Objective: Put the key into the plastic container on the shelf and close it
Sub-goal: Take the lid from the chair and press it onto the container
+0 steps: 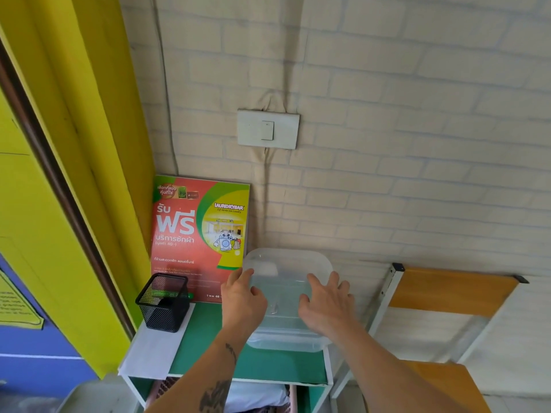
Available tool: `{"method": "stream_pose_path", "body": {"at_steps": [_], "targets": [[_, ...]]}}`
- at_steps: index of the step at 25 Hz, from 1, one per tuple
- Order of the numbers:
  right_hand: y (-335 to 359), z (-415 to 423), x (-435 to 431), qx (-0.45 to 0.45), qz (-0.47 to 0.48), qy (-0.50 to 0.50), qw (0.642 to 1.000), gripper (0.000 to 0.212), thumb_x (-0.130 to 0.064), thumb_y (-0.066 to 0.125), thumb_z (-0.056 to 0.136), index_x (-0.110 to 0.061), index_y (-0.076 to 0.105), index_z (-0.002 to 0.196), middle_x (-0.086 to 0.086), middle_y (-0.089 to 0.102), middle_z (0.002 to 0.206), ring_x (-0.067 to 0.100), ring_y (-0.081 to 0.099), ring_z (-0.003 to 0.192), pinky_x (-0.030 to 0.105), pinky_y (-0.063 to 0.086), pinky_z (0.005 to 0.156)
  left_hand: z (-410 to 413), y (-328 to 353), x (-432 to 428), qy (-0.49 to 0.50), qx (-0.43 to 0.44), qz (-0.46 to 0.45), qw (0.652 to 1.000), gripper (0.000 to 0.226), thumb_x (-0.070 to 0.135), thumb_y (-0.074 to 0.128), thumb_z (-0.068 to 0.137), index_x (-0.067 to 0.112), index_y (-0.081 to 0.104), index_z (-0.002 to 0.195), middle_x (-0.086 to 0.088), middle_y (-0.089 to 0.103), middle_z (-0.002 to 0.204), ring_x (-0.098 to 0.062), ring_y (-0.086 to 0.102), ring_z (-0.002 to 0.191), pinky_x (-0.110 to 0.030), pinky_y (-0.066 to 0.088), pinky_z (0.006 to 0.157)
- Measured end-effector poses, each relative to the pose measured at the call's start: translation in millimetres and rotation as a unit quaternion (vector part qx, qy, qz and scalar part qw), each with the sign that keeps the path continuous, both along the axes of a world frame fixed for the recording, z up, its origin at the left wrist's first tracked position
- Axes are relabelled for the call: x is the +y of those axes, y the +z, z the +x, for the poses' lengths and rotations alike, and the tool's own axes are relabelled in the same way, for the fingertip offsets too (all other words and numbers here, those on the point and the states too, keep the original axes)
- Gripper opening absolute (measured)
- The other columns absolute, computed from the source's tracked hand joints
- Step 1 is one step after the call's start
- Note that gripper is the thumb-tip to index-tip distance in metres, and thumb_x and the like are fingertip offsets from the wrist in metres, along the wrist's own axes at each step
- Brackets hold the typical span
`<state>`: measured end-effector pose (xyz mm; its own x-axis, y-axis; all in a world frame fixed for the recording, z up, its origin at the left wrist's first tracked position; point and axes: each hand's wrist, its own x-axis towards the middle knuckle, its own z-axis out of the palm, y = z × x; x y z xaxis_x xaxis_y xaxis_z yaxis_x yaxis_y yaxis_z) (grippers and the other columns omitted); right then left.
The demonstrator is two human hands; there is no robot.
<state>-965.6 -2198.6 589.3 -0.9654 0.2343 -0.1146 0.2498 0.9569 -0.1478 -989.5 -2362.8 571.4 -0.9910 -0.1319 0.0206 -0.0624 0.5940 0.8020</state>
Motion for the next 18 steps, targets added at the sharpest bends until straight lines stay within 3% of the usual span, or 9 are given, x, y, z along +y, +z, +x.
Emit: {"method": "stream_pose_path", "body": {"at_steps": [4,7,11,14,16,18], "targets": [[-3,-3,2,-0.026,0.005,0.007,1.000,0.060,-0.048,0.032,0.093,-0.031,0.021,0.150,0.019,0.020,0.150,0.039,0.029,0.129,0.052,0.034,0.104,-1,-4,-2,-0.014,0.000,-0.038,0.999,0.047,0.010,0.047,0.092,0.016,0.050,0.139,-0.005,0.042,0.148,-0.024,0.036,0.135,-0.039,0.034,0.112],[-2,-4,3,-0.026,0.018,0.015,0.999,0.059,-0.049,0.033,0.092,-0.030,0.024,0.147,0.020,0.020,0.150,0.040,0.028,0.129,0.053,0.032,0.103,0,-2,-1,-0.023,0.017,-0.143,0.989,0.048,0.015,0.046,0.090,0.018,0.049,0.138,-0.006,0.041,0.145,-0.026,0.039,0.128,-0.042,0.041,0.106],[-4,-7,5,0.034,0.028,0.064,0.997,0.063,-0.048,0.036,0.095,-0.025,0.022,0.151,0.020,0.003,0.162,0.041,0.006,0.146,0.054,0.019,0.116,-6,1,-2,-0.103,0.129,-0.256,0.952,0.048,0.021,0.048,0.086,0.013,0.053,0.133,-0.011,0.041,0.149,-0.031,0.039,0.134,-0.044,0.037,0.110],[-9,-13,8,0.038,0.011,0.115,0.993,0.066,-0.049,0.032,0.099,-0.024,0.011,0.156,0.018,-0.009,0.164,0.035,-0.011,0.150,0.051,0.004,0.121,-13,2,3,-0.219,0.123,-0.318,0.914,0.058,0.031,0.036,0.091,0.009,0.037,0.145,-0.015,0.021,0.160,-0.032,0.017,0.149,-0.043,0.018,0.122],[-15,-17,10,0.016,0.019,0.119,0.993,0.070,-0.055,0.026,0.099,-0.026,0.002,0.157,0.018,-0.015,0.163,0.033,-0.017,0.150,0.051,-0.002,0.121,-18,-1,3,-0.249,0.069,-0.341,0.904,0.065,0.038,0.028,0.096,0.009,0.018,0.153,-0.014,0.002,0.164,-0.029,-0.002,0.152,-0.044,0.006,0.124],[-22,-19,11,0.001,0.038,0.115,0.993,0.072,-0.059,0.020,0.097,-0.027,-0.005,0.157,0.021,-0.019,0.162,0.034,-0.020,0.149,0.050,-0.006,0.121,-20,-5,2,-0.254,0.036,-0.360,0.897,0.068,0.042,0.023,0.098,0.008,0.009,0.154,-0.014,-0.004,0.164,-0.029,-0.009,0.151,-0.043,0.002,0.124]]}}
